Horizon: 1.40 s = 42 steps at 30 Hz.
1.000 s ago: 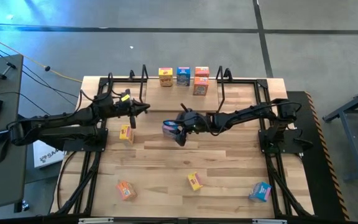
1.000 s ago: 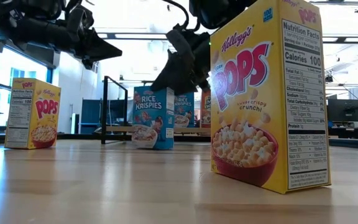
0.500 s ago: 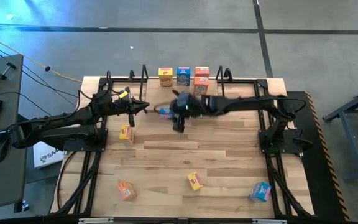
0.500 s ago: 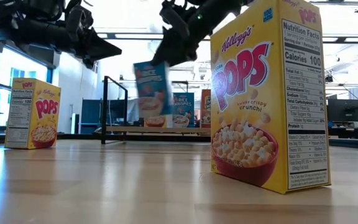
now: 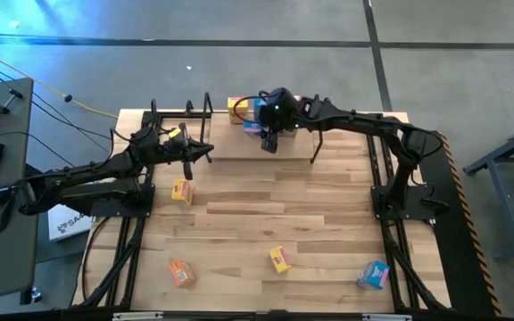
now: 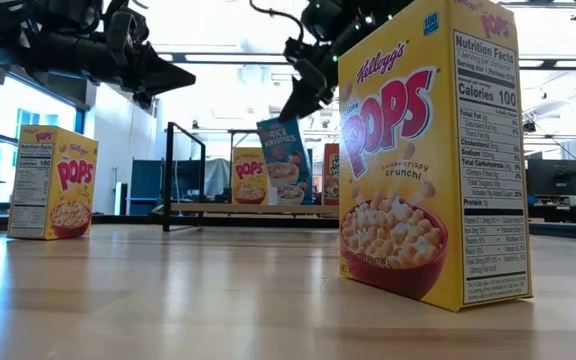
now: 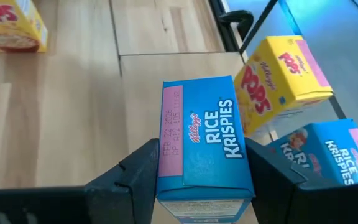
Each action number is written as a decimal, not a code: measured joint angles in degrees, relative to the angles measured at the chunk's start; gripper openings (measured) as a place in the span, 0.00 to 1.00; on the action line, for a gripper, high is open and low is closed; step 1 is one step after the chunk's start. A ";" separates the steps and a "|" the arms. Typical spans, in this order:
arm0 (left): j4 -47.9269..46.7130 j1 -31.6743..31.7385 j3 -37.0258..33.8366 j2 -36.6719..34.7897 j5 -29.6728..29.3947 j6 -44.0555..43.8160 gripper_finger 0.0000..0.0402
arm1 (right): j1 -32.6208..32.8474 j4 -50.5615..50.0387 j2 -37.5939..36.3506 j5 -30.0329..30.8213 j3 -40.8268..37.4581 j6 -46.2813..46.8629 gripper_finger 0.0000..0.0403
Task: Stack cereal on shelf
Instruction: Put the top blue cereal box on the shelf aligned with the other blue cereal box
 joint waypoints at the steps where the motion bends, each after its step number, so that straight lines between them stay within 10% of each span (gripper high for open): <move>1: 0.08 0.00 0.00 0.00 0.00 0.01 0.00 | -0.51 0.64 0.01 -0.26 -0.38 -0.07 0.46; 42: -0.19 -0.02 0.02 -0.20 -0.24 -1.61 0.00 | -2.13 -5.13 2.41 4.93 4.81 -0.09 0.58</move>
